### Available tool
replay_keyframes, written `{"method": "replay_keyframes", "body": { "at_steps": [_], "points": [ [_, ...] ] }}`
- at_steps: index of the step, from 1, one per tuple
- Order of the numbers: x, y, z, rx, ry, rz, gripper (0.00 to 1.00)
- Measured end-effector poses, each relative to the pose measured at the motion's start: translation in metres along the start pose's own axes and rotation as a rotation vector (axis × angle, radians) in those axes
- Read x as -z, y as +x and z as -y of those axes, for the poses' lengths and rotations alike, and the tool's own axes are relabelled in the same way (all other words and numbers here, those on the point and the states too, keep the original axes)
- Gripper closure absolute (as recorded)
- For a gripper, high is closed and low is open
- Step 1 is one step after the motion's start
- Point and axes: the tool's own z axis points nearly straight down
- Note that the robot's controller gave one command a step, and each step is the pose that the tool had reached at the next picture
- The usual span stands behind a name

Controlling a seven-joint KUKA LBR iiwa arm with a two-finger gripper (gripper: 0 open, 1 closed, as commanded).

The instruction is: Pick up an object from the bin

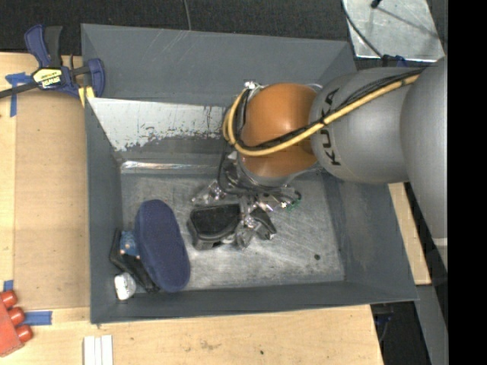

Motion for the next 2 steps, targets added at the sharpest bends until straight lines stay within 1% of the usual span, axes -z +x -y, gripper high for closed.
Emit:
{"method": "replay_keyframes", "body": {
  "at_steps": [1,2],
  "points": [
    [0.001,0.0,0.001,0.004,0.006,0.002,1.0],
    [0.124,0.023,-0.012,0.3,0.014,0.012,1.0]
  ]
}}
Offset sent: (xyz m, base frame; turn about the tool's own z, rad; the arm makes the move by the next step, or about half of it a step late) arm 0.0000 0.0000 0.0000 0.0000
